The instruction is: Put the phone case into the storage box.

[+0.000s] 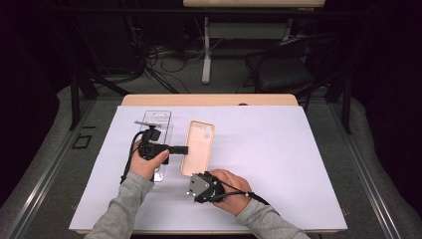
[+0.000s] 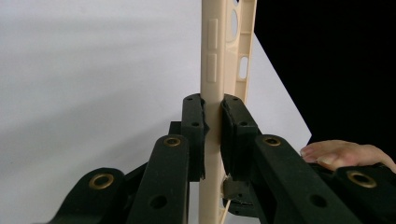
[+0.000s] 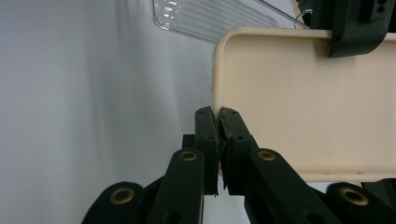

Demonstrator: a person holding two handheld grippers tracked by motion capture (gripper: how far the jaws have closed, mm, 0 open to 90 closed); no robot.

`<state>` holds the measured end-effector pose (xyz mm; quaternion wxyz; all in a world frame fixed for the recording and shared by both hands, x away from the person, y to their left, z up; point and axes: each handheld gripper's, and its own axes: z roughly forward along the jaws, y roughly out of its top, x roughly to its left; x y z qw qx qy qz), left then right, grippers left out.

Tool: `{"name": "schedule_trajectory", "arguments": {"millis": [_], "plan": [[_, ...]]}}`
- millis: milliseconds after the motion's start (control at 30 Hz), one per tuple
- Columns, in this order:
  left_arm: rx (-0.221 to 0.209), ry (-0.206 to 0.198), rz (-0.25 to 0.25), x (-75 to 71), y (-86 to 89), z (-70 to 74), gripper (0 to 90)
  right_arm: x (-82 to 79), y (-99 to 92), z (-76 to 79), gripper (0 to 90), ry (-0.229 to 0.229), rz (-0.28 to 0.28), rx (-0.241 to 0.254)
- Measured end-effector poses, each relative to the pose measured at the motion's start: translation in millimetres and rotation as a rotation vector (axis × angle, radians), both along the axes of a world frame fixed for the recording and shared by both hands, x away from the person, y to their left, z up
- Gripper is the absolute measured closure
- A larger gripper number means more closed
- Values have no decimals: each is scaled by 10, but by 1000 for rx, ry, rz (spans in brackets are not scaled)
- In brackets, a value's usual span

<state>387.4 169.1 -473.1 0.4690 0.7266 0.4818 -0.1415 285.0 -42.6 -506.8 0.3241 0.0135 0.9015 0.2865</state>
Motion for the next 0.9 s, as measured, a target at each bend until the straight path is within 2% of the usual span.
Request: {"name": "schedule_trajectory", "arguments": {"millis": [167,400,733,867,900], "plan": [[-3,-3,-1,-1,1,-1,812,-5,4,-5,872,11,-16,13],[0,-4,2,-3,-1,-3,813,6,1,-4,864,6,-9,4],[-6,-3,12,3,17,-7,813,8,3,-4,793,0,-10,9],[-8,-7,16,3,26,-7,813,-5,7,-1,770,8,-25,31],[-7,-12,17,4,34,-6,813,-2,3,5,733,0,-26,33]]}}
